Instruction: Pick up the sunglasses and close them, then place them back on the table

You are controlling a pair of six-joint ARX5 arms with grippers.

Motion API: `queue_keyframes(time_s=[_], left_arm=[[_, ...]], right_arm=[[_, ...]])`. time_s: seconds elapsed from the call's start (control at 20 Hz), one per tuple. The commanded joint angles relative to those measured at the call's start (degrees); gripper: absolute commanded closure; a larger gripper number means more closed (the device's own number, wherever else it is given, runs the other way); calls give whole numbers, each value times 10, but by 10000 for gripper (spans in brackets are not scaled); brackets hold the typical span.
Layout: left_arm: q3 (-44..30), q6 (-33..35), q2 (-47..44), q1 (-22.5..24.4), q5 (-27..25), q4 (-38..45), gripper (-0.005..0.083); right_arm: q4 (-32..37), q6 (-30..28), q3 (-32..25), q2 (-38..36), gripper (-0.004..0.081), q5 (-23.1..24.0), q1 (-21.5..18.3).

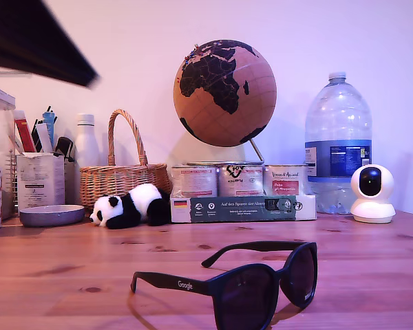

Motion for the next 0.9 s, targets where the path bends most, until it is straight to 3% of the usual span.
queue_keyframes(time_s=[0.0,0.3,0.45,0.65,0.7,0.85], left_arm=[[9,-1,16,-9,-7,3,797],[51,-24,110,-52,-25,-13,797],[99,-46,177,-97,-68,-34,797],[189,-98,280,-142,-114,-72,789],[210,-106,306,-151,-118,-80,752],[273,-118,386,-173,-120,-113,534]], right_arm=[[5,-14,27,16,783,-16,25],[-53,-15,104,131,783,-13,89],[-69,-20,128,178,783,-7,98],[-77,-56,149,204,783,43,98],[-81,-58,153,205,783,57,98],[-86,-62,156,206,783,84,98]])
